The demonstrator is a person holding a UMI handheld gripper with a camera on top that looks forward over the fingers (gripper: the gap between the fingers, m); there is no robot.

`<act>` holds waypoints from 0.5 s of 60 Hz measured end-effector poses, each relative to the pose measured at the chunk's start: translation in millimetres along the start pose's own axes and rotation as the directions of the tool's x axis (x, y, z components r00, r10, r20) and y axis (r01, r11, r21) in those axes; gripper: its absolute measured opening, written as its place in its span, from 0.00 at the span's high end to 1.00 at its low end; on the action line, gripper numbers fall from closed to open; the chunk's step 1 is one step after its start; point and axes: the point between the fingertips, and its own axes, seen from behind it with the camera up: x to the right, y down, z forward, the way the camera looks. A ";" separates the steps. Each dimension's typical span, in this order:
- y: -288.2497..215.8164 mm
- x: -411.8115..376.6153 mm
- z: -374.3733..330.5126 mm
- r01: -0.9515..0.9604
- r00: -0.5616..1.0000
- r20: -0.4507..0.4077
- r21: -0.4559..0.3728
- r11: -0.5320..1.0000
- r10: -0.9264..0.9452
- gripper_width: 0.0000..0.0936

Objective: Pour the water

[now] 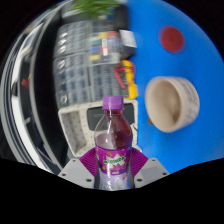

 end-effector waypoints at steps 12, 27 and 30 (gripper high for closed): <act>-46.1 -64.1 -21.7 0.660 0.751 -0.032 0.040 0.750 -0.659 0.57; -135.1 -95.4 -51.9 0.980 0.190 -0.196 0.088 0.176 -0.962 0.57; -154.2 -91.8 -56.6 0.992 0.115 -0.225 0.084 0.098 -0.967 0.57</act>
